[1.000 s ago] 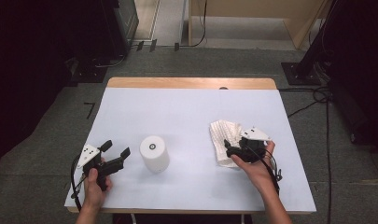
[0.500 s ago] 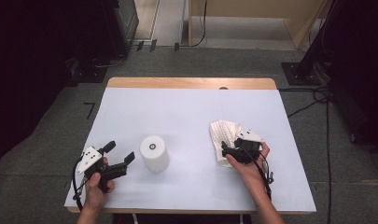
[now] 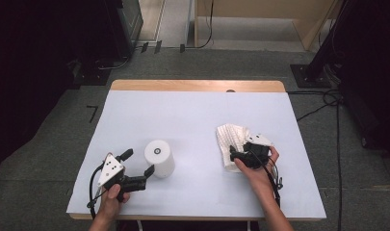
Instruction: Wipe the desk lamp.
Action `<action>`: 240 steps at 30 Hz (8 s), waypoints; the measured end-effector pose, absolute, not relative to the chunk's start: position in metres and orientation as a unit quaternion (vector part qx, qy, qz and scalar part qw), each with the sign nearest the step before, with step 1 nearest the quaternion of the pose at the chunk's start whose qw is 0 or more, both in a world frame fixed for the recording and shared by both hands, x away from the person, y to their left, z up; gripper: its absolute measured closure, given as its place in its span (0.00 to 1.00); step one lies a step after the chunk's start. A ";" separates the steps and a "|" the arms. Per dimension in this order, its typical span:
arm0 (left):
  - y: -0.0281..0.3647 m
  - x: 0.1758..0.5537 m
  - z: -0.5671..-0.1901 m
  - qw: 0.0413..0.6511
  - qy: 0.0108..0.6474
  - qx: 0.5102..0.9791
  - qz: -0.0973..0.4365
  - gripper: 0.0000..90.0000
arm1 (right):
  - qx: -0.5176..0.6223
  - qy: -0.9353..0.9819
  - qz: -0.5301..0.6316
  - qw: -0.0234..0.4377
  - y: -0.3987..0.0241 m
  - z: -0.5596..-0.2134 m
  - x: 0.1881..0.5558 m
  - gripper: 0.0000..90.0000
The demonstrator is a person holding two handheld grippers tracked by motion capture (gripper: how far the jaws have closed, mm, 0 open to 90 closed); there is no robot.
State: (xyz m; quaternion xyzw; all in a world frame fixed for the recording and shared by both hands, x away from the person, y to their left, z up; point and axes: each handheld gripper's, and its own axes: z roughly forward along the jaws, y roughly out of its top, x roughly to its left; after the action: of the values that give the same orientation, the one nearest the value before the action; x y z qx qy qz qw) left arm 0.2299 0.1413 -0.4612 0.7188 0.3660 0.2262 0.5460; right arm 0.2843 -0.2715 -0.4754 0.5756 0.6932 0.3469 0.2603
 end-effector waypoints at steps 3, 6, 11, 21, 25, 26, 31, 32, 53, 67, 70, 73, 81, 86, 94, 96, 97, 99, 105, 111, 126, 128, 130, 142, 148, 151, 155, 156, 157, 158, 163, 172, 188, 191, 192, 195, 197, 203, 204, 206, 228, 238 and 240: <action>0.133 0.229 -0.464 0.542 0.362 0.725 0.221 0.03 | 0.576 0.691 0.351 0.260 -0.271 -0.474 0.283 0.18; 0.124 0.228 -0.467 0.532 0.358 0.734 0.222 0.03 | 0.574 0.692 0.352 0.260 -0.270 -0.474 0.283 0.18; 0.108 0.232 -0.479 0.488 0.359 0.762 0.230 0.03 | 0.572 0.699 0.346 0.254 -0.268 -0.477 0.284 0.18; 0.102 0.241 -0.486 0.457 0.376 0.776 0.219 0.09 | 0.576 0.698 0.345 0.249 -0.270 -0.480 0.285 0.18; 0.097 0.247 -0.485 0.451 0.379 0.778 0.217 0.09 | 0.575 0.700 0.346 0.245 -0.268 -0.481 0.285 0.18; 0.096 0.249 -0.485 0.451 0.381 0.778 0.215 0.08 | 0.573 0.702 0.345 0.245 -0.268 -0.481 0.285 0.18; 0.095 0.254 -0.485 0.462 0.388 0.771 0.206 0.07 | 0.574 0.701 0.349 0.239 -0.265 -0.482 0.285 0.19; 0.095 0.255 -0.485 0.465 0.389 0.769 0.203 0.07 | 0.575 0.699 0.355 0.233 -0.264 -0.482 0.284 0.19; 0.078 0.257 -0.480 0.462 0.352 0.784 0.219 0.09 | 0.582 0.696 0.366 0.206 -0.265 -0.493 0.295 0.90; 0.063 0.269 -0.462 0.447 0.345 0.796 0.219 0.09 | 0.460 0.711 0.476 0.235 -0.224 -0.412 0.267 0.89; 0.059 0.277 -0.457 0.443 0.340 0.802 0.214 0.09 | 0.446 0.717 0.481 0.235 -0.217 -0.406 0.270 0.89; 0.055 0.279 -0.459 0.431 0.332 0.810 0.221 0.09 | 0.437 0.721 0.487 0.228 -0.211 -0.401 0.272 0.89; 0.044 0.278 -0.472 0.412 0.320 0.827 0.208 0.09 | 0.419 0.727 0.507 0.198 -0.199 -0.393 0.264 0.88; 0.037 0.275 -0.472 0.412 0.309 0.833 0.202 0.09 | 0.400 0.739 0.510 0.184 -0.181 -0.390 0.257 0.87; 0.035 0.273 -0.468 0.416 0.302 0.833 0.204 0.09 | 0.400 0.748 0.501 0.171 -0.166 -0.401 0.258 0.86; 0.035 0.273 -0.466 0.416 0.297 0.834 0.207 0.09 | 0.401 0.748 0.499 0.176 -0.168 -0.401 0.259 0.87; 0.035 0.272 -0.465 0.417 0.297 0.833 0.208 0.09 | 0.402 0.748 0.497 0.179 -0.169 -0.401 0.260 0.87; 0.035 0.271 -0.464 0.421 0.293 0.833 0.208 0.09 | 0.406 0.749 0.492 0.180 -0.172 -0.402 0.262 0.87; 0.035 0.272 -0.465 0.420 0.288 0.837 0.200 0.09 | 0.425 0.751 0.473 0.179 -0.178 -0.411 0.270 0.87; 0.033 0.272 -0.465 0.415 0.282 0.840 0.204 0.09 | 0.431 0.750 0.474 0.165 -0.184 -0.412 0.274 0.87; 0.024 0.265 -0.465 0.397 0.255 0.851 0.232 0.09 | 0.422 0.758 0.466 0.173 -0.178 -0.410 0.274 0.88; 0.024 0.265 -0.465 0.398 0.257 0.850 0.230 0.09 | 0.432 0.759 0.461 0.155 -0.185 -0.411 0.277 0.88; 0.026 0.267 -0.465 0.401 0.265 0.848 0.222 0.09 | 0.420 0.766 0.463 0.150 -0.185 -0.407 0.273 0.89; 0.025 0.262 -0.467 0.398 0.244 0.851 0.242 0.09 | 0.409 0.754 0.490 0.158 -0.176 -0.411 0.274 0.88; 0.029 0.265 -0.466 0.404 0.256 0.849 0.224 0.09 | 0.429 0.756 0.474 0.139 -0.185 -0.410 0.274 0.89; 0.028 0.263 -0.467 0.403 0.246 0.850 0.232 0.09 | 0.395 0.763 0.492 0.141 -0.171 -0.399 0.262 0.89; 0.029 0.261 -0.468 0.405 0.238 0.851 0.236 0.09 | 0.392 0.753 0.509 0.144 -0.164 -0.400 0.262 0.89; 0.029 0.261 -0.468 0.405 0.236 0.851 0.238 0.09 | 0.397 0.751 0.507 0.146 -0.165 -0.402 0.264 0.89; 0.028 0.261 -0.468 0.405 0.236 0.850 0.240 0.09 | 0.406 0.748 0.504 0.149 -0.167 -0.406 0.267 0.89; 0.028 0.261 -0.468 0.404 0.236 0.850 0.241 0.09 | 0.415 0.744 0.502 0.149 -0.170 -0.409 0.270 0.89; 0.029 0.262 -0.468 0.407 0.239 0.850 0.234 0.09 | 0.434 0.747 0.480 0.153 -0.180 -0.412 0.275 0.89; 0.031 0.263 -0.467 0.411 0.244 0.849 0.226 0.09 | 0.386 0.760 0.506 0.129 -0.164 -0.395 0.260 0.89; 0.041 0.287 -0.476 0.452 0.330 0.800 0.217 0.09 | 0.462 0.716 0.479 0.213 -0.216 -0.415 0.282 0.89; 0.043 0.286 -0.475 0.452 0.329 0.801 0.213 0.09 | 0.464 0.718 0.471 0.217 -0.217 -0.420 0.283 0.89; 0.044 0.285 -0.475 0.451 0.327 0.803 0.212 0.09 | 0.471 0.720 0.462 0.215 -0.219 -0.427 0.285 0.89; 0.049 0.282 -0.476 0.448 0.320 0.809 0.207 0.09 | 0.472 0.727 0.450 0.217 -0.219 -0.435 0.286 0.89; 0.055 0.279 -0.478 0.448 0.318 0.810 0.203 0.09 | 0.470 0.738 0.435 0.214 -0.217 -0.442 0.286 0.88; 0.065 0.274 -0.483 0.454 0.310 0.810 0.201 0.09 | 0.465 0.767 0.392 0.205 -0.211 -0.467 0.288 0.88; 0.064 0.274 -0.483 0.456 0.309 0.810 0.202 0.09 | 0.466 0.770 0.387 0.201 -0.211 -0.471 0.289 0.88; 0.064 0.273 -0.483 0.457 0.304 0.811 0.200 0.08 | 0.469 0.772 0.382 0.195 -0.211 -0.476 0.291 0.88; 0.080 0.268 -0.464 0.506 0.298 0.789 0.181 0.08 | 0.498 0.778 0.348 0.164 -0.210 -0.490 0.299 0.56; 0.081 0.275 -0.459 0.522 0.319 0.767 0.193 0.10 | 0.458 0.786 0.388 0.149 -0.199 -0.479 0.287 0.90; 0.085 0.276 -0.454 0.542 0.330 0.750 0.186 0.10 | 0.444 0.786 0.402 0.152 -0.189 -0.473 0.280 0.90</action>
State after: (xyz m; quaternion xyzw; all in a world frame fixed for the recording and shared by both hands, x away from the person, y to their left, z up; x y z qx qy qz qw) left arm 0.2762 0.0855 -0.4545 0.7501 0.3301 0.1856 0.5422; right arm 0.2800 -0.1894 -0.4729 0.4436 0.7865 0.4020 0.1519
